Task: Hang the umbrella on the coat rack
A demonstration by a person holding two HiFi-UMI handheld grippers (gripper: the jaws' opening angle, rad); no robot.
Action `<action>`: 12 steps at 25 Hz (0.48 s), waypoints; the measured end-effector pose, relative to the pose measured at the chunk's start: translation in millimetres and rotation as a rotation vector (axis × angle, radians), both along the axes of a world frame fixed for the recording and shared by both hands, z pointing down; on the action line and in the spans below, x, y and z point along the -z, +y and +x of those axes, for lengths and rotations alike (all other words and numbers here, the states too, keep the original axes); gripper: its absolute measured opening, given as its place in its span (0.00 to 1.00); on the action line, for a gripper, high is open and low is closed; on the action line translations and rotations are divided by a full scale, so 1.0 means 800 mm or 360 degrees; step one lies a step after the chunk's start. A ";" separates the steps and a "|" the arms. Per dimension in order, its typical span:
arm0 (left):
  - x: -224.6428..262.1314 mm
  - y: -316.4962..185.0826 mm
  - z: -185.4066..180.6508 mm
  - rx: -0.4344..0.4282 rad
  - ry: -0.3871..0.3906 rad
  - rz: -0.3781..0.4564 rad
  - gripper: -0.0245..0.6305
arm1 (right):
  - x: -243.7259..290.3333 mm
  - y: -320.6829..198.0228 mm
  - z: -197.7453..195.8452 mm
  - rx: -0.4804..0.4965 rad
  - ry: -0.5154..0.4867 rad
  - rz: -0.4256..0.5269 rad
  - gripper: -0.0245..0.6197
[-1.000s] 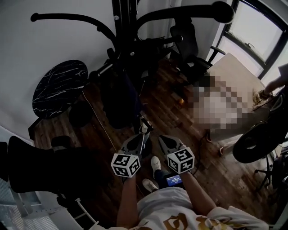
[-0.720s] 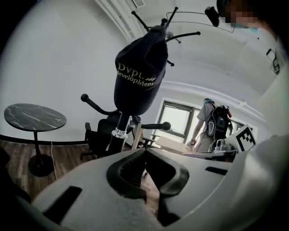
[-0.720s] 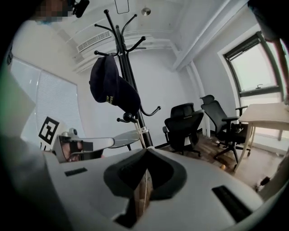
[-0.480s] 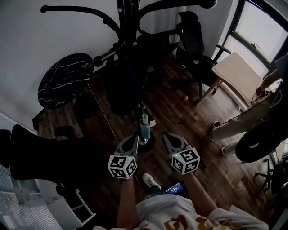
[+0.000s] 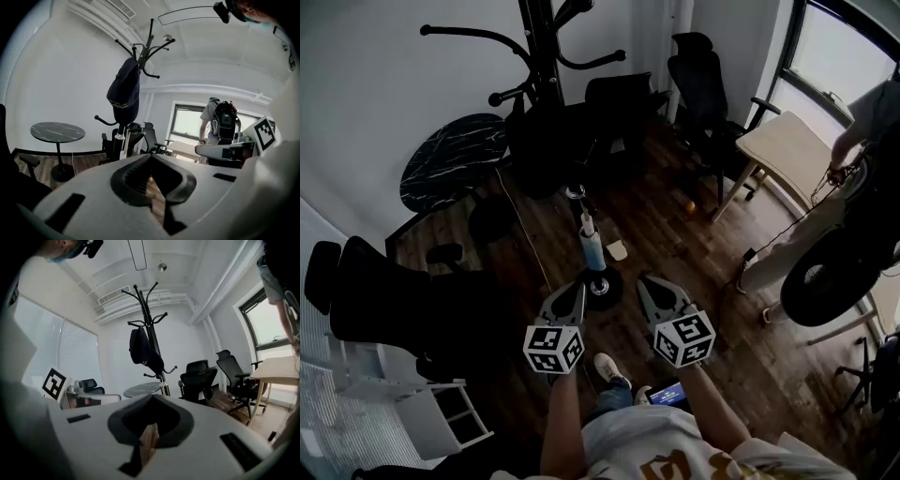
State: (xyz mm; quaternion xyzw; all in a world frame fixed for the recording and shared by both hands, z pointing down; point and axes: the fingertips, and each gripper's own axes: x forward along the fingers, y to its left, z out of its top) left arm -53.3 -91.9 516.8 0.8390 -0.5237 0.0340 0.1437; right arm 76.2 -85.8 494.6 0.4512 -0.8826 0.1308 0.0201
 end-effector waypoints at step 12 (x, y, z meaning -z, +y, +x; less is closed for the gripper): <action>0.050 0.099 0.039 0.0125 -0.0116 0.0243 0.07 | 0.015 0.092 0.026 0.0036 0.0066 0.0041 0.06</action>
